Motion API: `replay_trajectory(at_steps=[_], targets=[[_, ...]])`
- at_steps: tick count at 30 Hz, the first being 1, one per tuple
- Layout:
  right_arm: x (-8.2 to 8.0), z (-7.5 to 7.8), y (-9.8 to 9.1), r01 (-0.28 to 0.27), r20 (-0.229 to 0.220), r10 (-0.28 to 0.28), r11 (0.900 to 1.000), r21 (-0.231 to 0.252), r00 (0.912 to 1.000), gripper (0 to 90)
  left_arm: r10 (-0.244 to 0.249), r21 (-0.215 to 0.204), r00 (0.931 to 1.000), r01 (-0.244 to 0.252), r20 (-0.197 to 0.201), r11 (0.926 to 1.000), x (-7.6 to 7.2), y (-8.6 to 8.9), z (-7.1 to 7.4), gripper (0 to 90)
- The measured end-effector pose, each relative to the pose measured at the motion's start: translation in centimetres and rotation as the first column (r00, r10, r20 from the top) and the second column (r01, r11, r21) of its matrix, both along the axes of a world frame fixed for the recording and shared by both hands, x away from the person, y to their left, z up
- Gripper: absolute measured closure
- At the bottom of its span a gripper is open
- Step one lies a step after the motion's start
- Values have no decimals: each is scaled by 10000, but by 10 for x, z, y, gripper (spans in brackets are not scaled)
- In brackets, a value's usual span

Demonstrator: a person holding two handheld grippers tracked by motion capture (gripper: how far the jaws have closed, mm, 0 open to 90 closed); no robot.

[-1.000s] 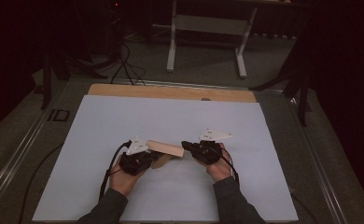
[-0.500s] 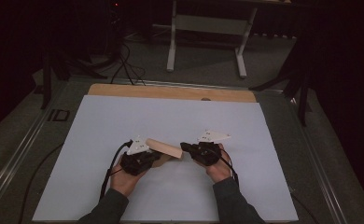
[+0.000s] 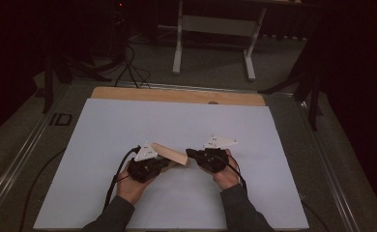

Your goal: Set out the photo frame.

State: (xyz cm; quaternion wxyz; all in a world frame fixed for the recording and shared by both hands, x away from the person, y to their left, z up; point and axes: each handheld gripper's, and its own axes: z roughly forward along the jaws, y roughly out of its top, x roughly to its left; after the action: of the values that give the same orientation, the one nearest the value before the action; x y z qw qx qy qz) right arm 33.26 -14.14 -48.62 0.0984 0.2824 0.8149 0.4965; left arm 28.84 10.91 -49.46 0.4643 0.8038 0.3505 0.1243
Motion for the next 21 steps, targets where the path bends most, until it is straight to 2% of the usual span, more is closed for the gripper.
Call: replay_trajectory(at_steps=[13,21], targets=[[-5,-2,9,-433,-44,432,9989,-162,9991,899,205,83,9997,-205,-105,9998,3,2,-3,898],[-5,-3,9,-402,-164,397,9987,-311,9991,898,258,115,9995,-256,-187,9996,5,1,-6,898]])
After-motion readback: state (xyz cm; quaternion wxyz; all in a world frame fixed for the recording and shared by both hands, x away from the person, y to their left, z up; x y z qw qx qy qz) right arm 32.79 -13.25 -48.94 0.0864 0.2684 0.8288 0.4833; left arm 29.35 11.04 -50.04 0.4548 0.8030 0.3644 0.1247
